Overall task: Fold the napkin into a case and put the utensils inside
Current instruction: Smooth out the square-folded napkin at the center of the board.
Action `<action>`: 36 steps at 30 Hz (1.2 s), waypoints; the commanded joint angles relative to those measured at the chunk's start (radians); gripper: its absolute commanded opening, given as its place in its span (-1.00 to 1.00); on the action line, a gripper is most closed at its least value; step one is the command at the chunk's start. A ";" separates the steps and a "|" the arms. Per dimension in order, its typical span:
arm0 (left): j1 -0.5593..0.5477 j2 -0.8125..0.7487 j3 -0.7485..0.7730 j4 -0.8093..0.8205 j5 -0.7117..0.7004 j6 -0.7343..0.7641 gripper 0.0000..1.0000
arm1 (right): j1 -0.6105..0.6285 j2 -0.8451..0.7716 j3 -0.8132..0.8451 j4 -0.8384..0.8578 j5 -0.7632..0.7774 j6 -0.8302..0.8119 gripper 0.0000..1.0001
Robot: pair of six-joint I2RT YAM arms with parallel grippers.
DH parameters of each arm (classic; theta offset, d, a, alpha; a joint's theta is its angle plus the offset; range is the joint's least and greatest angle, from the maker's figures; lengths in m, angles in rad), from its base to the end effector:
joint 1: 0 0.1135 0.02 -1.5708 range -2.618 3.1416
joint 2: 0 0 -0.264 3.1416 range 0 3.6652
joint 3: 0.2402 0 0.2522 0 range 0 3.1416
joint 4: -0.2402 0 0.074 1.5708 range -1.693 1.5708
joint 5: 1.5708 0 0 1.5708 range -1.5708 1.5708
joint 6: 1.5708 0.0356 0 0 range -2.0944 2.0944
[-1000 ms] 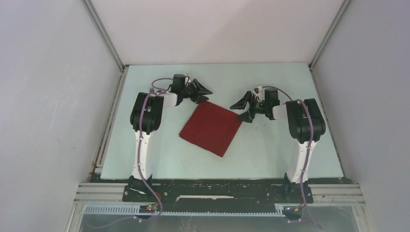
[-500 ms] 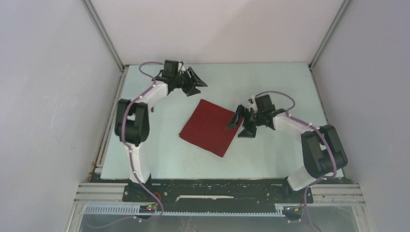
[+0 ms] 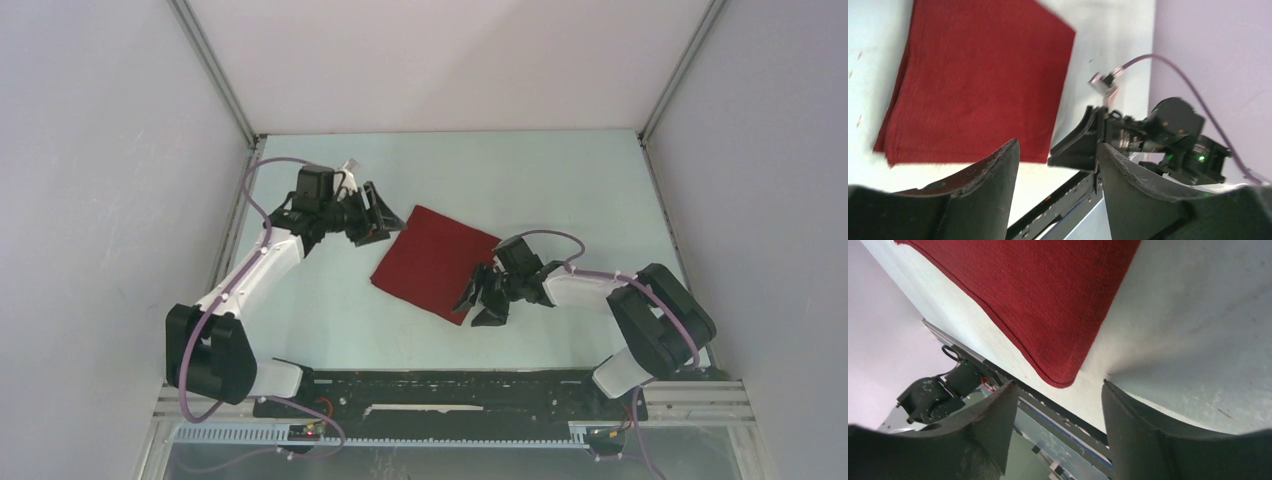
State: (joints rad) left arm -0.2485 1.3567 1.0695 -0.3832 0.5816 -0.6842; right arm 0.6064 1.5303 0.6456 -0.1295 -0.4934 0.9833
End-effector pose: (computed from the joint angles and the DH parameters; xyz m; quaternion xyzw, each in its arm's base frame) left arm 0.2832 -0.0920 0.2952 -0.0646 0.8691 -0.4180 0.2563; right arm 0.2094 0.1658 0.1363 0.1088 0.9285 0.3546 0.0190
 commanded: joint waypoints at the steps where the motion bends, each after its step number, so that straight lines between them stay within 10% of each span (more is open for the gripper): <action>1: 0.006 -0.069 -0.051 -0.081 -0.029 0.090 0.29 | 0.021 0.038 -0.012 0.108 0.031 0.053 0.30; 15: 0.006 -0.078 -0.051 -0.087 -0.034 0.095 0.28 | 0.053 0.085 -0.014 0.120 0.015 0.060 -0.18; 21: 0.006 -0.068 -0.051 -0.088 -0.044 0.097 0.28 | 0.004 0.079 -0.012 0.090 0.005 0.009 -1.00; 33: -0.007 -0.007 -0.196 -0.027 -0.184 0.065 0.29 | -0.429 0.044 0.004 -0.498 0.009 -0.468 -0.95; 36: -0.058 0.019 -0.259 0.045 -0.229 0.026 0.27 | -0.485 -0.052 0.054 -0.522 0.135 -0.430 -0.14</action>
State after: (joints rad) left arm -0.2584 1.3441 0.8722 -0.4164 0.4438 -0.6262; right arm 0.1944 1.5799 0.6750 -0.4938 -0.5644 0.6323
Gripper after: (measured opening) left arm 0.645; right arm 0.198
